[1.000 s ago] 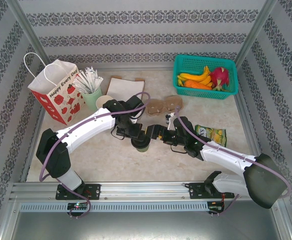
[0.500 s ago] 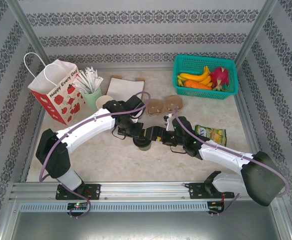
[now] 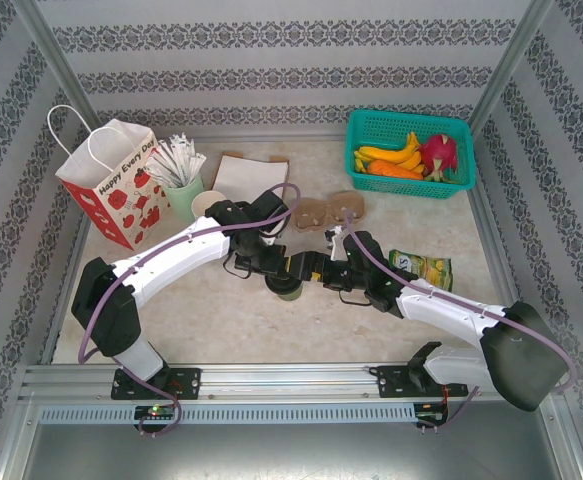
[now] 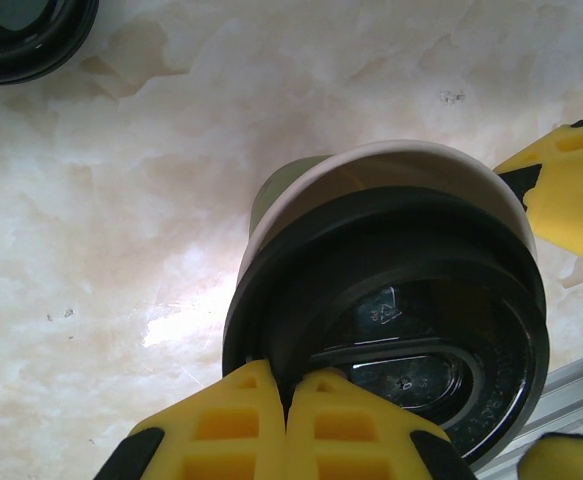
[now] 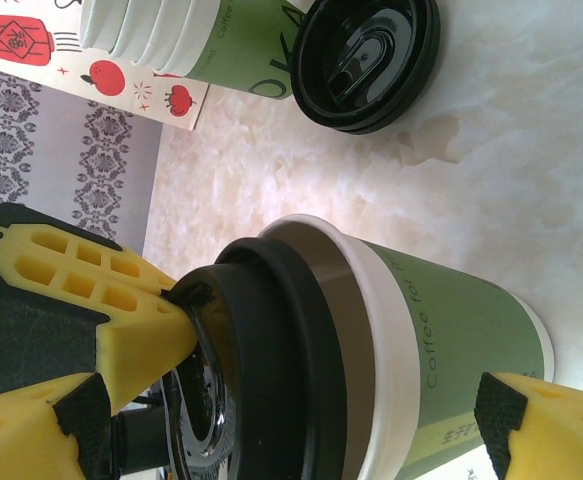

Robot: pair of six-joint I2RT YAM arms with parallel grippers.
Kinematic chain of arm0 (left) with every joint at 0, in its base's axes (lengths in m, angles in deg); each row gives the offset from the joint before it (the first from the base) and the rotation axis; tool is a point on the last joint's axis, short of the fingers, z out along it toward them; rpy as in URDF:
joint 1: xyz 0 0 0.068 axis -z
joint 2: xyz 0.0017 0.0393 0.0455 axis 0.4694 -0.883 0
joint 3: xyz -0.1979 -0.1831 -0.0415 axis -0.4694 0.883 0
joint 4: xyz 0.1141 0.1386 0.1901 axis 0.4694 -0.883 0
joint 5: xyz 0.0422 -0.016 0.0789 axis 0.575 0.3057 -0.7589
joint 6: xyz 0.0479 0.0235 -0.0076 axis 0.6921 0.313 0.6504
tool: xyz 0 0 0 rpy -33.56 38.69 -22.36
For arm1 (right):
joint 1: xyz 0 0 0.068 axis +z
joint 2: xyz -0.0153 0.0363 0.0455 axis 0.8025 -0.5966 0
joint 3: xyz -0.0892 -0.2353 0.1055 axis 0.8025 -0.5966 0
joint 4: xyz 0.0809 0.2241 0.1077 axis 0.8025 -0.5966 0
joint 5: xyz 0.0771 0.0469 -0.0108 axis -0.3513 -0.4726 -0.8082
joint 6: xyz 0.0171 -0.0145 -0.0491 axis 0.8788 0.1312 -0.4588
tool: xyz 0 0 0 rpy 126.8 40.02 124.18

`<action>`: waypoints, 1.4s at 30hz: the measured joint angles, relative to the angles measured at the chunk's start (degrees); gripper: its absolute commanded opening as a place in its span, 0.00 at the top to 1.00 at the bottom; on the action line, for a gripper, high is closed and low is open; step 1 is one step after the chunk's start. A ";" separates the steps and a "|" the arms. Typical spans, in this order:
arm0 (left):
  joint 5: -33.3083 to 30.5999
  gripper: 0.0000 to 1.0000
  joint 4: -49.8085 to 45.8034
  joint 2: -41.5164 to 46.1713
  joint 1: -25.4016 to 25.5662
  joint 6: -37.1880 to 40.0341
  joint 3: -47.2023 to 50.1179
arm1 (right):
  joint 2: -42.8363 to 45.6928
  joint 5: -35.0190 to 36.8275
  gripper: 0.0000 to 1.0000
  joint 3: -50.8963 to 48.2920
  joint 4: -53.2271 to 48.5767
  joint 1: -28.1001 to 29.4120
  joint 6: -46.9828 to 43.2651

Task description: Pack the takeout coffee

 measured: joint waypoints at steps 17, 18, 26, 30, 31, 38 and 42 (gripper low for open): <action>-0.81 1.00 -0.07 -0.15 0.00 0.07 -2.12 | -0.72 -0.83 0.03 0.02 0.02 0.00 -1.01; -0.57 1.00 -0.07 -0.26 0.00 0.07 -2.12 | -0.72 -0.83 0.03 0.02 0.02 0.00 -1.03; 0.96 1.00 0.02 -1.77 0.00 0.28 -2.12 | -0.83 -1.09 0.03 0.02 0.52 0.00 -1.03; 1.75 1.00 0.24 -2.05 0.00 0.46 -2.27 | -1.60 -1.36 0.04 0.04 1.33 0.02 -1.03; 1.81 1.00 0.35 -2.29 0.00 0.48 -2.27 | -1.81 -1.46 0.04 0.11 1.46 0.02 -1.03; 2.08 1.00 0.63 -3.50 0.00 0.46 -2.27 | -2.47 -1.70 0.05 0.13 2.14 0.02 -1.03; 2.10 1.00 1.05 -3.50 0.00 0.44 -1.99 | -1.86 -1.53 0.07 0.13 1.70 -0.24 -0.98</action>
